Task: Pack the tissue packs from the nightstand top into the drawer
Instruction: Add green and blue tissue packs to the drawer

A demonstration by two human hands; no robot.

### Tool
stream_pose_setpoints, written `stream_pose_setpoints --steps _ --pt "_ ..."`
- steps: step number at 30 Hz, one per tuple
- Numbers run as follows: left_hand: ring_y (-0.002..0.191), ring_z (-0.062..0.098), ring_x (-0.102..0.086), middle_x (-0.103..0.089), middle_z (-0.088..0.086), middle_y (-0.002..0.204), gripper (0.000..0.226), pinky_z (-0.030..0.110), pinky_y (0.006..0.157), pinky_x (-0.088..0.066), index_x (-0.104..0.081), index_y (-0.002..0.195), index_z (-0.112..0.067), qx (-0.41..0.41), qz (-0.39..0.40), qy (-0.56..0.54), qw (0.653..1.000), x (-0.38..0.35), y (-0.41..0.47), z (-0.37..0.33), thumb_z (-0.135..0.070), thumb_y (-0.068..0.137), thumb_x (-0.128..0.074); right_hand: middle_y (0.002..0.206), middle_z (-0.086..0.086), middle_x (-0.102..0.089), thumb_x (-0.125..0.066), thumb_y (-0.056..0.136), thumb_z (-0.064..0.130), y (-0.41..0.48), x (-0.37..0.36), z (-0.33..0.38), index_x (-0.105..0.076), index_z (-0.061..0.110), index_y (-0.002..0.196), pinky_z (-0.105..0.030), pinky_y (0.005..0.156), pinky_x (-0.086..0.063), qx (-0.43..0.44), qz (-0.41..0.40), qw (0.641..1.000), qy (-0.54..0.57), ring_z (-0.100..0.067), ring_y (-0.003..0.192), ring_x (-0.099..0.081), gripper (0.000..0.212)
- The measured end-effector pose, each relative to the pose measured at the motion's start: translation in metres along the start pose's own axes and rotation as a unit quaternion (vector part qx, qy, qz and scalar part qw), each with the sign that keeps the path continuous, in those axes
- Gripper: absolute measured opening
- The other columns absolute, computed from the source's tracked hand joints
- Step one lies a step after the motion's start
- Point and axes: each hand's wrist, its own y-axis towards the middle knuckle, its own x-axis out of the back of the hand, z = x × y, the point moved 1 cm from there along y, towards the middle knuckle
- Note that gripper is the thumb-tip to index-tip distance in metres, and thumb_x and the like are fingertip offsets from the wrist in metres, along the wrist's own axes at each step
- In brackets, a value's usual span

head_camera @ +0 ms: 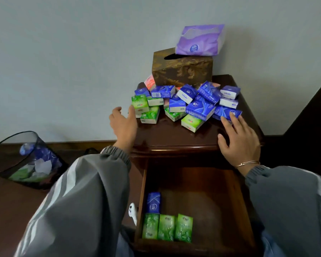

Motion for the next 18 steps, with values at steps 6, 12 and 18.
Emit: stream_pose_setpoints --steps 6,12,18 --pt "0.127 0.028 -0.048 -0.048 0.014 0.140 0.085 0.036 0.105 -0.039 -0.040 0.138 -0.001 0.069 0.110 0.034 0.991 -0.028 0.063 -0.001 -0.058 0.079 -0.066 0.143 -0.010 -0.047 -0.042 0.084 0.037 -0.002 -0.003 0.001 -0.057 0.019 0.130 -0.044 0.093 -0.045 0.001 -0.050 0.999 0.013 -0.030 0.129 -0.046 0.052" --pt "0.097 0.024 -0.063 -0.063 0.013 0.112 0.064 0.031 0.079 -0.051 -0.059 0.114 0.008 0.086 0.180 0.009 0.980 -0.030 0.074 0.001 -0.043 0.079 -0.075 0.140 -0.012 -0.050 -0.043 0.084 0.035 -0.003 -0.004 0.000 -0.059 0.016 0.128 -0.046 0.094 -0.045 0.003 -0.071 0.997 0.000 -0.031 0.126 -0.048 0.051" --pt "0.087 0.020 -0.064 -0.063 0.007 0.101 0.056 0.030 0.070 -0.052 -0.057 0.114 0.005 0.118 0.180 -0.031 0.976 -0.023 0.063 0.004 -0.037 0.082 -0.074 0.138 -0.013 -0.051 -0.040 0.085 0.036 -0.004 -0.003 0.001 -0.058 0.014 0.128 -0.047 0.093 -0.045 -0.004 -0.071 0.997 -0.004 -0.031 0.125 -0.049 0.052"
